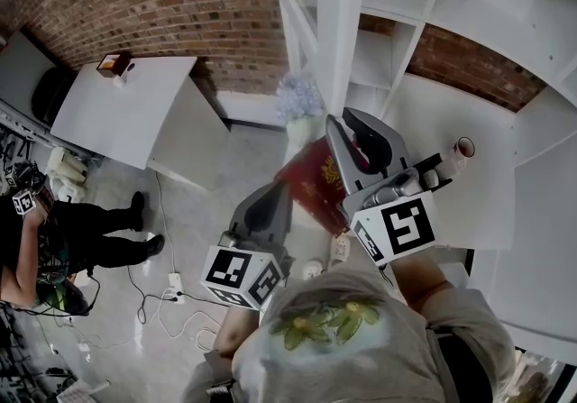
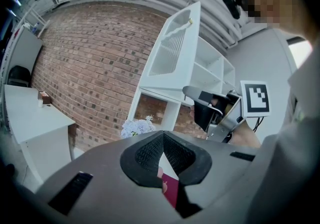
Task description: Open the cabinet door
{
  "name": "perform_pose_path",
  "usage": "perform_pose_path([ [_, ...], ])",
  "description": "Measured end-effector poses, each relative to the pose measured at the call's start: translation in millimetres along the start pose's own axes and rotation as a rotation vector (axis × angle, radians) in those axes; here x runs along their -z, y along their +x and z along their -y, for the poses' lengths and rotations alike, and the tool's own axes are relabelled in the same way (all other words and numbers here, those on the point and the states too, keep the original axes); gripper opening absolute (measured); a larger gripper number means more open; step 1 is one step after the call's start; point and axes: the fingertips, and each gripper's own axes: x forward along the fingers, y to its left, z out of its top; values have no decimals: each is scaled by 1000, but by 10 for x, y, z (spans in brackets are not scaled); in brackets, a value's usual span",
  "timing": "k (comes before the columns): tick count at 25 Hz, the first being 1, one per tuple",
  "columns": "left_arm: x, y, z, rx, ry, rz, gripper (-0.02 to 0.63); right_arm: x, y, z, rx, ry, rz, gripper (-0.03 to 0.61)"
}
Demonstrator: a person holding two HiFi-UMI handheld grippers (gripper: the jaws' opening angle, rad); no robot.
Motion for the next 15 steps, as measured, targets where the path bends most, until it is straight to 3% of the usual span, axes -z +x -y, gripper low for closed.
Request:
perform_pose_path([
  [15,-13,-101,-51,-30,-6,11,11,-3,84,-195,-64,10,1,69],
])
